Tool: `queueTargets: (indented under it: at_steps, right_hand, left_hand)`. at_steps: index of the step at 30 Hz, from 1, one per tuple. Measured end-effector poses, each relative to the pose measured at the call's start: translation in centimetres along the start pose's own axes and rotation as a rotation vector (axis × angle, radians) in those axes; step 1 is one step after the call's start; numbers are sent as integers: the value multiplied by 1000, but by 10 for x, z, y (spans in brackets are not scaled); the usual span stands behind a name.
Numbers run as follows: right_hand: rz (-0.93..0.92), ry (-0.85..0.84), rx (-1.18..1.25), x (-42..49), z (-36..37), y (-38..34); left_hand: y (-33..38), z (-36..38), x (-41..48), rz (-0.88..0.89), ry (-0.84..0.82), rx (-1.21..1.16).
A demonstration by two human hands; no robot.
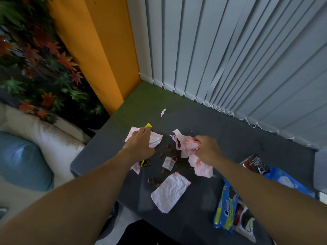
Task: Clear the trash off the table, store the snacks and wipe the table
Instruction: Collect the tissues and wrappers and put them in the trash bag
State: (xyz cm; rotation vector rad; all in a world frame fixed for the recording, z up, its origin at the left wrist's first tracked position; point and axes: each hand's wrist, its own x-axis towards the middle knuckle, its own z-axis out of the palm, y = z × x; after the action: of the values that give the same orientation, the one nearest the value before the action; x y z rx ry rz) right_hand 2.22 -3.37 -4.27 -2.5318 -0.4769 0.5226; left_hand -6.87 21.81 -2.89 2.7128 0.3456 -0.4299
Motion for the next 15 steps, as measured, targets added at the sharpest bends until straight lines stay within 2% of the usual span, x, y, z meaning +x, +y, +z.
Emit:
queueTargets:
  at_steps: [15]
  right_hand:
    - [40,-46,54,-10,-11,-16]
  left_hand:
    - [-3,-4,-6,-9,-8,14]
